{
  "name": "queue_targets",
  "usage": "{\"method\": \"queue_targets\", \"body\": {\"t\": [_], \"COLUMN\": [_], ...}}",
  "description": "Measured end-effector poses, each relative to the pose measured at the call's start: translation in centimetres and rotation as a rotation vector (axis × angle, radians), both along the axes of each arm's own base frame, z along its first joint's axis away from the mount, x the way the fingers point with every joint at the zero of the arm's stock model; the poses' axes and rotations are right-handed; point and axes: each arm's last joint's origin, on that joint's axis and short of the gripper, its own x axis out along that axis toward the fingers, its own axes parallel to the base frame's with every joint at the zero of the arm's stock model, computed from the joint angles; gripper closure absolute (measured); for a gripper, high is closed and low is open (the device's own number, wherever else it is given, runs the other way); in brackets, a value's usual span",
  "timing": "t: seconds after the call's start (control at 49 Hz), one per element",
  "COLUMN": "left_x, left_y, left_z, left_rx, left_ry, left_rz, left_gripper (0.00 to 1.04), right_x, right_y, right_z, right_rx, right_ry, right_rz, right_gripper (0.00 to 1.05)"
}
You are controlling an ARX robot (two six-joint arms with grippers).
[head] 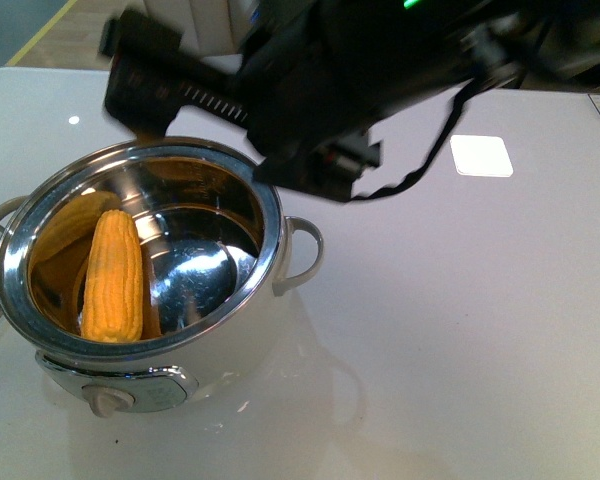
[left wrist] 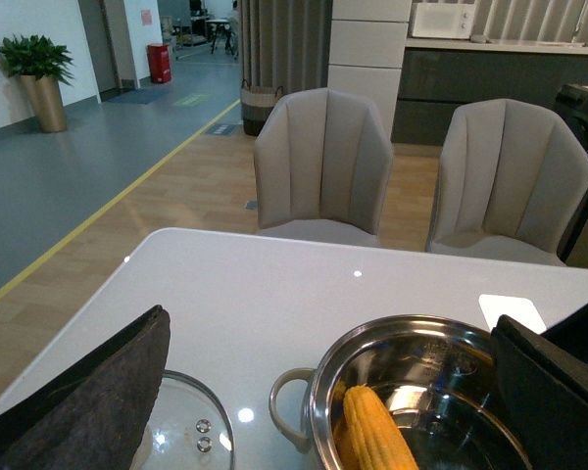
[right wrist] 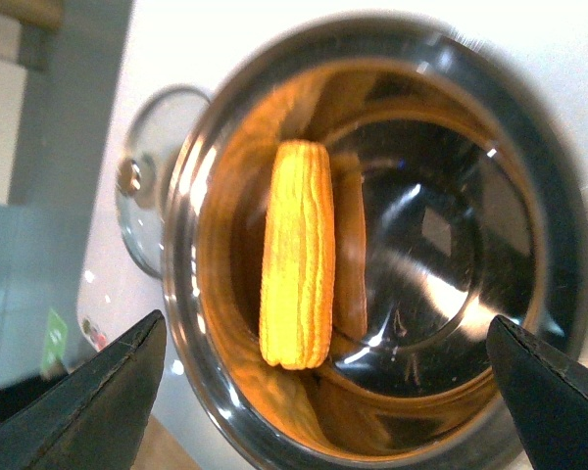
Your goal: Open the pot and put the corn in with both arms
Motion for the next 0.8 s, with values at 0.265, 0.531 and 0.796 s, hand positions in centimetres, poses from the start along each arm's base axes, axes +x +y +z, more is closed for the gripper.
{"method": "queue_targets", "body": {"t": [0.265, 0.531, 0.796], "left_x": [0.0, 0.0, 0.0], "left_y": [0.0, 0.0, 0.0], "left_z": [0.0, 0.0, 0.0], "left_rx": [0.0, 0.0, 0.0], "left_ry": [0.0, 0.0, 0.0], "left_rz": [0.0, 0.0, 0.0], "left_gripper": [0.07, 0.07, 0.07], "right_x": [-1.4, -7.8, -13.5], "right_y": [-8.9, -18.7, -21.8], "right_z": [5.2, 4.9, 4.2], "right_rx": [0.055, -0.091, -0.145], "right_ry": [-0.178, -0.372, -0.51], "right_rz": [-0.203, -0.46, -0.53], "right_gripper": [0.09, 0.09, 0.09]}}
